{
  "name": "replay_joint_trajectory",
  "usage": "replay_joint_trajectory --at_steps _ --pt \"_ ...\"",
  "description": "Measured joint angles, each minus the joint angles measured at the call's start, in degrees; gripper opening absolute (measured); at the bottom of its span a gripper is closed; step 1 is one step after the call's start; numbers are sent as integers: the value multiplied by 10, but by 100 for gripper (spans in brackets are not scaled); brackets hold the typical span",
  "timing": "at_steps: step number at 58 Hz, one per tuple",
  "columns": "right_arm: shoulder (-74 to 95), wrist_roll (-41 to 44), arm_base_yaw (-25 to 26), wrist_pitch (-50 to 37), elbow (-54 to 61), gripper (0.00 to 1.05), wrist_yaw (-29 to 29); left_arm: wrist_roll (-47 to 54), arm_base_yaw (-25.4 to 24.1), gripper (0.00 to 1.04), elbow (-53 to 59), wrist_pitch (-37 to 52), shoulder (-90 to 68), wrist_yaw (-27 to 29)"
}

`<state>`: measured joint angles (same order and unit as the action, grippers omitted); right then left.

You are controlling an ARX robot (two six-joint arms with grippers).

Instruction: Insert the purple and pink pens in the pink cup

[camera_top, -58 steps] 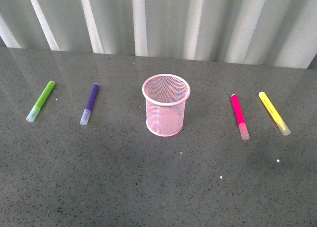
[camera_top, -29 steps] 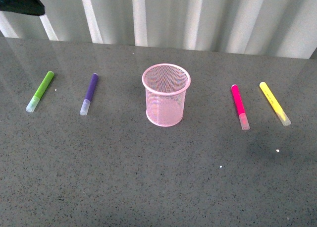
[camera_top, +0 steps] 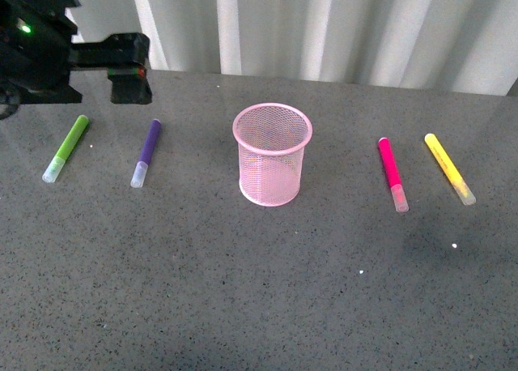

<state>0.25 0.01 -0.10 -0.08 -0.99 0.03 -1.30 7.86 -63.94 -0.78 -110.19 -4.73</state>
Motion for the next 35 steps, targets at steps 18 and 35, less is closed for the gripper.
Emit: replay_joint_trajectory --at_steps 18,35 --pt "0 0 0 0 0 98 0 55 22 98 -69 14 -104 27" --pt "0 0 0 0 0 98 0 63 25 98 -127 2 -160 35"
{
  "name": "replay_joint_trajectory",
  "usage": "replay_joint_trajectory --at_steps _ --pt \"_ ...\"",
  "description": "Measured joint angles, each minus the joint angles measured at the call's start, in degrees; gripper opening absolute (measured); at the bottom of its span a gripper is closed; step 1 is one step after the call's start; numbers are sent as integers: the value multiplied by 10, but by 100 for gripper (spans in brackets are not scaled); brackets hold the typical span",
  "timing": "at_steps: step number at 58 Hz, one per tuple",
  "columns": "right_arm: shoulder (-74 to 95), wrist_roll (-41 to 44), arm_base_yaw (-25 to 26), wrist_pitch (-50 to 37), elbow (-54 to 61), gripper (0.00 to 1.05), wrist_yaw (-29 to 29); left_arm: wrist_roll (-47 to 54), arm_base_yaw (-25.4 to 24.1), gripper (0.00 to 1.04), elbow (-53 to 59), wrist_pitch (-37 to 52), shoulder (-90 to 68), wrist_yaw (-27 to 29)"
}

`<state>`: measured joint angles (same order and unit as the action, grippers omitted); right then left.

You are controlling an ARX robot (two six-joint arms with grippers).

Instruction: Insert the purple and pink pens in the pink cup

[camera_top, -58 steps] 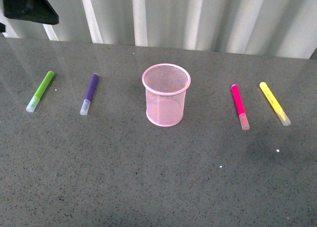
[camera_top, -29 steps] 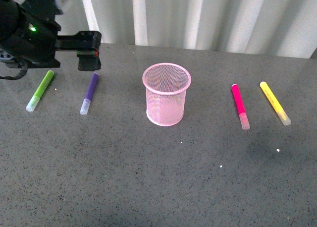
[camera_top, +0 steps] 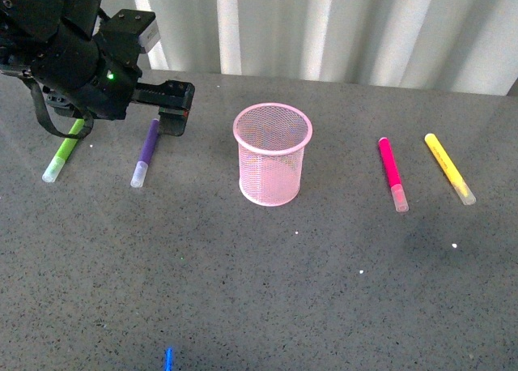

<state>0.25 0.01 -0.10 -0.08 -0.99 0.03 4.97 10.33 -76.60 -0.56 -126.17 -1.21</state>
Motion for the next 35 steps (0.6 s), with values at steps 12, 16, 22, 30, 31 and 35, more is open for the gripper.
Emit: replay_joint_trajectory --at_steps 12,16,22,30,31,35 --pt "0 0 0 0 0 98 0 2 8 98 -44 -19 -38 17" --pt "0 0 0 0 0 98 0 2 10 98 -62 -26 -54 22" --pt "0 0 0 0 0 98 0 2 9 98 -84 -35 -70 34" --pt "0 0 0 0 0 98 0 0 6 98 -103 -44 -83 34" --pt "0 0 0 0 0 98 0 0 6 98 -106 -44 -86 35" --pt "0 0 0 0 0 98 0 1 5 98 -115 -46 -94 39"
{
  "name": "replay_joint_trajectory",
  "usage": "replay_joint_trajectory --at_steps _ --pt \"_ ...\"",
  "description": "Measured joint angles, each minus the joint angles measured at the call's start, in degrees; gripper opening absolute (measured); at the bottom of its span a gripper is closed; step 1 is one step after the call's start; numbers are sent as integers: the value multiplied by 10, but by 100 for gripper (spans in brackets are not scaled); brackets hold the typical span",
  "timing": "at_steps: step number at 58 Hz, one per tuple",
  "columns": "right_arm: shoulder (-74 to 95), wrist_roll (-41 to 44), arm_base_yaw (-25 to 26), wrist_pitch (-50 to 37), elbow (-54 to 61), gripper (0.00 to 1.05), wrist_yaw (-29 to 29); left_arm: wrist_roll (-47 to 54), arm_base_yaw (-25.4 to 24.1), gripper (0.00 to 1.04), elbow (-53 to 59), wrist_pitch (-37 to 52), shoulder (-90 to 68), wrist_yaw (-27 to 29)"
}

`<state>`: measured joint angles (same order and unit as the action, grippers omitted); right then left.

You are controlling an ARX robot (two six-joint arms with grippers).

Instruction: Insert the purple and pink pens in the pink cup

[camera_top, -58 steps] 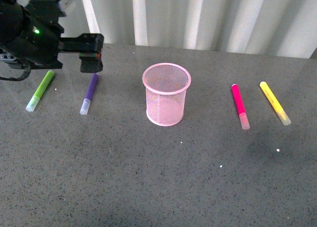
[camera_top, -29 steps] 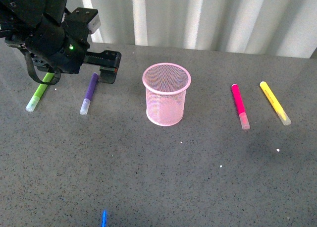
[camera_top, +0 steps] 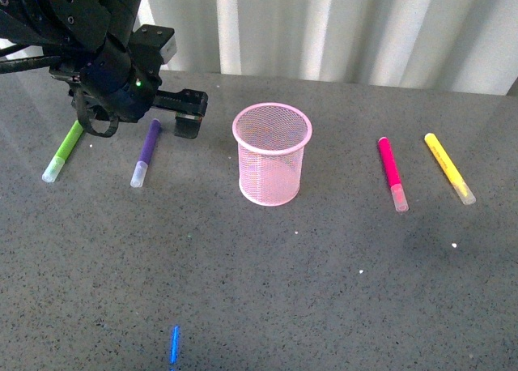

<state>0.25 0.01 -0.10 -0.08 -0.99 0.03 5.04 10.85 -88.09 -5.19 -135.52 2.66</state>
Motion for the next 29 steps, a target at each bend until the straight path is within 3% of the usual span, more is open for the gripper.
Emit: replay_joint_trajectory --at_steps 26,29 --pt "0 0 0 0 0 98 0 -1 -4 98 -40 -5 -50 13" --pt "0 0 0 0 0 98 0 0 -2 90 -42 -6 -52 16"
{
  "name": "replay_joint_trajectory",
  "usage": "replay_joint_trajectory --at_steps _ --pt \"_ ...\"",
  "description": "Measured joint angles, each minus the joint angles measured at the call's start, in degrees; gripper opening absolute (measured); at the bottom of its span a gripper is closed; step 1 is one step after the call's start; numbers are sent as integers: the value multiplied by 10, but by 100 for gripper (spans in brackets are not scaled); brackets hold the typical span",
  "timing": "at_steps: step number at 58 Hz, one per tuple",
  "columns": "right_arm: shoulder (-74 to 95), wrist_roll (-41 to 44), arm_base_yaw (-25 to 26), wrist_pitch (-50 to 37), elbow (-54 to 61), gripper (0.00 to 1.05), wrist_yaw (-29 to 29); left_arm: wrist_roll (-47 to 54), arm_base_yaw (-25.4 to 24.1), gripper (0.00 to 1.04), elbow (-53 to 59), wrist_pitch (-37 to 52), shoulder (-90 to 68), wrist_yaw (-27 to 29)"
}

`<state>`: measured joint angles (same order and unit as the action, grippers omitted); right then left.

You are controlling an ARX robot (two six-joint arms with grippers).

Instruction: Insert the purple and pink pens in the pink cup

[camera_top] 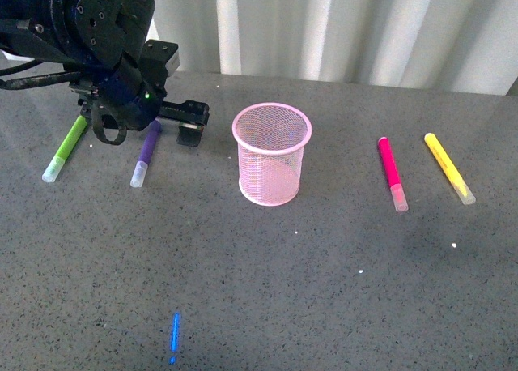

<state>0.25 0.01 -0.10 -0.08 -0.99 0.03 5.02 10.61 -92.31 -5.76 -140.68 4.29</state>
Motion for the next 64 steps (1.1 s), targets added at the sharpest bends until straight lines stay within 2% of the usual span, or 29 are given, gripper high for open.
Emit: replay_joint_trajectory --at_steps 9,13,28,40,47,64 --pt "0 0 0 0 0 98 0 -16 4 68 -15 -37 -2 16" --pt "0 0 0 0 0 98 0 -29 4 53 -16 -48 -2 35" --pt "0 0 0 0 0 98 0 -43 3 13 11 -31 13 56" --pt "0 0 0 0 0 98 0 -66 3 13 56 0 40 47" --pt "0 0 0 0 0 98 0 -70 4 13 97 50 74 46" --pt "0 0 0 0 0 98 0 -195 43 13 291 389 278 95"
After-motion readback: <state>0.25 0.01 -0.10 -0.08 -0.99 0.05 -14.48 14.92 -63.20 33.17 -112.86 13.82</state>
